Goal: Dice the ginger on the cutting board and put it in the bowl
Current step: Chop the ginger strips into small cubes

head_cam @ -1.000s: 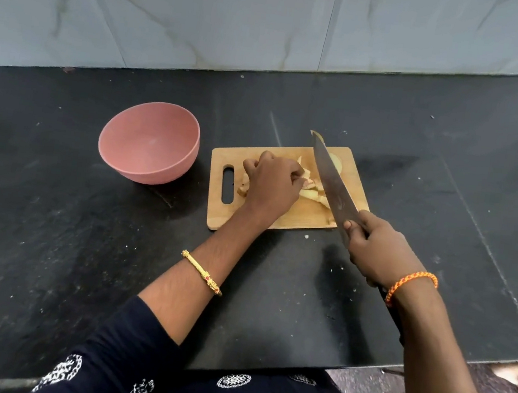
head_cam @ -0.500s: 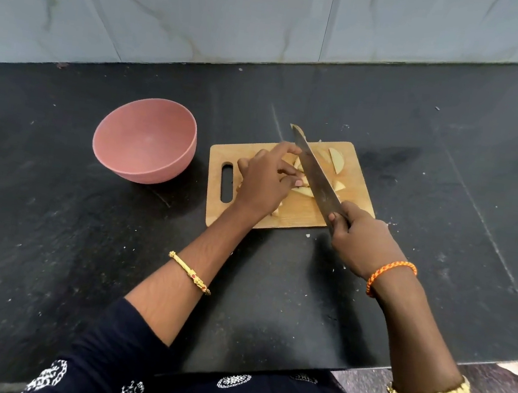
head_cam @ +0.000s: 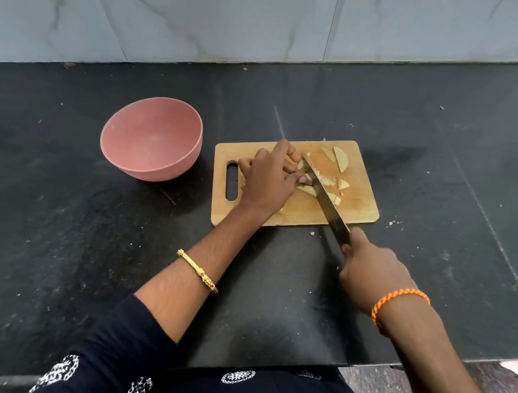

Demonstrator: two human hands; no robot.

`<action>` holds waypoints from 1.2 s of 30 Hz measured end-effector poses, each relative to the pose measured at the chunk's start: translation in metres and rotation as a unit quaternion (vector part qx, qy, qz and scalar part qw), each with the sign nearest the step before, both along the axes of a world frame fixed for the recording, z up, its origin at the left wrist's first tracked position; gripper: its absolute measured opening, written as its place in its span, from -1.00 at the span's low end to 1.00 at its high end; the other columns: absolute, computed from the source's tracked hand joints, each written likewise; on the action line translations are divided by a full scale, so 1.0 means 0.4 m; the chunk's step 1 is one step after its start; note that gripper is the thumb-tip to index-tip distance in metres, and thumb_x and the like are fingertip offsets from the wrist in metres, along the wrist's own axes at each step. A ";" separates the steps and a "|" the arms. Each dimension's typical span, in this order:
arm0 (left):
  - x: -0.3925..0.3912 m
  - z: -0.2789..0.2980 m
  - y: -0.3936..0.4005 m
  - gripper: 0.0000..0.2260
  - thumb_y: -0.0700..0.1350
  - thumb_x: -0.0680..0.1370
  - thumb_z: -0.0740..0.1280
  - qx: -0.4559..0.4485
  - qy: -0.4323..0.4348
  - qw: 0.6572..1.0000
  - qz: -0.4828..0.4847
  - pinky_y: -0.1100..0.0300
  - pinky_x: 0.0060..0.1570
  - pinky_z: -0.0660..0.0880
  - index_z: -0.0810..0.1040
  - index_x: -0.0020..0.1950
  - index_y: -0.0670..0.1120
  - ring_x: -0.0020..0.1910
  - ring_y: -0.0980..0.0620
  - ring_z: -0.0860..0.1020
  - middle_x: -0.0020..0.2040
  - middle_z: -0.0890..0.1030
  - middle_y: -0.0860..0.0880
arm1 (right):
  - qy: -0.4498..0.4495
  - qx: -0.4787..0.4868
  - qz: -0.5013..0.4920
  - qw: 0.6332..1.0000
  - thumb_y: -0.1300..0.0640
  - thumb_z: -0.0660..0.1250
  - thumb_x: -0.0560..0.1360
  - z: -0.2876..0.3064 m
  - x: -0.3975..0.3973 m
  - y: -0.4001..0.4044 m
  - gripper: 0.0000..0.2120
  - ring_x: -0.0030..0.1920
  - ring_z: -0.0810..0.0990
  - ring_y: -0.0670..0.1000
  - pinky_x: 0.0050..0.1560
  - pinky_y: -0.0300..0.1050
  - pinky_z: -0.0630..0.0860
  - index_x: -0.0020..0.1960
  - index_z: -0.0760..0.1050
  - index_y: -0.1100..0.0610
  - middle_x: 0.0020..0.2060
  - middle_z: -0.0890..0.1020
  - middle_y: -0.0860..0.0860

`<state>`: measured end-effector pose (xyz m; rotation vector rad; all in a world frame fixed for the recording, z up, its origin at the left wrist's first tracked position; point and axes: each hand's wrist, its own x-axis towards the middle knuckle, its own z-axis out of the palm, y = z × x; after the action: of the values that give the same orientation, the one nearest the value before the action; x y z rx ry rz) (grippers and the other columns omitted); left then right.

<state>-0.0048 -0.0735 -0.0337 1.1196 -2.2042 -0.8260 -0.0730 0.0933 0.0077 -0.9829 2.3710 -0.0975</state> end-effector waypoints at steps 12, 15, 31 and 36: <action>0.003 0.006 0.001 -0.75 -0.02 0.47 0.40 -0.012 -0.122 0.990 -0.065 0.10 -0.05 0.04 0.60 0.13 0.04 0.18 0.01 0.33 0.12 0.58 0.09 | -0.045 -0.104 -0.057 0.992 0.03 0.03 0.62 0.015 0.007 0.010 -0.81 -0.11 0.57 0.24 -0.03 0.13 0.56 0.07 0.36 0.08 -0.13 0.56 0.20; 0.006 0.007 -0.002 -0.77 -0.01 0.47 0.40 -0.016 -0.125 0.991 -0.050 0.13 -0.10 0.00 0.62 0.12 0.04 0.17 0.01 0.33 0.11 0.60 0.09 | -0.049 -0.099 -0.049 0.993 0.03 0.03 0.62 0.008 0.014 -0.012 -0.81 -0.09 0.57 0.22 -0.01 0.12 0.55 0.07 0.35 0.08 -0.10 0.55 0.20; 0.003 -0.011 -0.007 -0.82 -0.04 0.45 0.43 -0.048 -0.068 0.996 -0.023 0.17 -0.15 -0.01 0.67 0.03 0.01 0.13 0.04 0.44 -0.01 0.67 0.09 | -0.062 -0.087 -0.061 0.992 0.08 0.07 0.61 -0.008 0.029 -0.082 -0.87 -0.07 0.54 0.22 -0.05 0.04 0.51 0.07 0.29 0.12 -0.11 0.48 0.18; 0.005 -0.009 -0.004 -0.83 -0.04 0.45 0.42 -0.047 -0.061 0.997 -0.016 0.13 -0.06 0.05 0.67 0.02 0.03 0.10 0.04 0.40 -0.01 0.67 0.12 | -0.042 -0.048 -0.054 0.996 0.14 0.12 0.58 -0.010 0.043 -0.086 -0.88 -0.11 0.52 0.19 -0.18 -0.02 0.44 0.11 0.25 0.11 -0.13 0.44 0.16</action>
<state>-0.0026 -0.0752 -0.0375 1.1189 -2.3410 -0.6738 -0.0557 0.0588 0.0036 -0.8748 2.3600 -0.2899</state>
